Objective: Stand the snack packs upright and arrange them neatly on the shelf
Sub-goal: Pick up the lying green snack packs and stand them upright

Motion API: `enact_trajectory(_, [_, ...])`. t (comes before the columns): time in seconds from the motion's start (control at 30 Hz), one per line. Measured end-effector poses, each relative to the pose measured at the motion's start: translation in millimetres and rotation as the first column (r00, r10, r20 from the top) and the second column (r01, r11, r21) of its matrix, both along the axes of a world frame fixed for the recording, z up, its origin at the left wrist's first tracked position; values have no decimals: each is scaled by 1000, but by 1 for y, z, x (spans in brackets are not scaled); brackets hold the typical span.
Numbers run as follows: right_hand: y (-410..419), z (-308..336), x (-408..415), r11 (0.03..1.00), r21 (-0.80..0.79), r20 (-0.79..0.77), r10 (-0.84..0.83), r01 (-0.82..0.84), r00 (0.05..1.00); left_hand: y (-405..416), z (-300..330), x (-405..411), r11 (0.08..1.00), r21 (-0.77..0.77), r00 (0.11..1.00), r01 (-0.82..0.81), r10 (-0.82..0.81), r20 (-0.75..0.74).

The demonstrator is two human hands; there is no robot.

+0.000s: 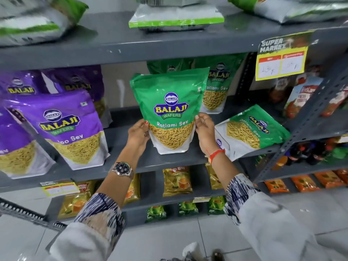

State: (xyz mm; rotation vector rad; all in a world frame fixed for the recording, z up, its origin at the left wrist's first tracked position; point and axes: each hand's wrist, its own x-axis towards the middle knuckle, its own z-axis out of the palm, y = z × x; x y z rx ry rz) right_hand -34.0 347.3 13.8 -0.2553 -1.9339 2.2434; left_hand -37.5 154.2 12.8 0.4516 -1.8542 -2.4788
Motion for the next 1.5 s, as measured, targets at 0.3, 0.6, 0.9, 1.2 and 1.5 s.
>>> enact_trajectory(0.3, [10, -16, -6, 996, 33, 52, 75, -77, 996, 4, -25, -8, 997, 12, 997, -72, 72, 4])
enact_trajectory(0.6, [60, -27, 28, 920, -131, -23, -376, 370, 926, 91, -21, 34, 823, 19, 792, -568, 552, -261])
enact_trajectory(0.9, [155, -60, 38, 724, -106, 333, -620, 681, 711, 215, 6, -36, 813, -581, 915, 34, -260, -309])
enact_trajectory(1.2, [174, -63, 44, 871, -290, 425, -255, 398, 869, 246, -6, -108, 352, -768, 806, 534, -487, 337])
enact_trajectory(1.5, [190, -66, 41, 835, -318, 480, -267, 450, 836, 233, -41, -93, 562, -661, 859, 497, -429, 281])
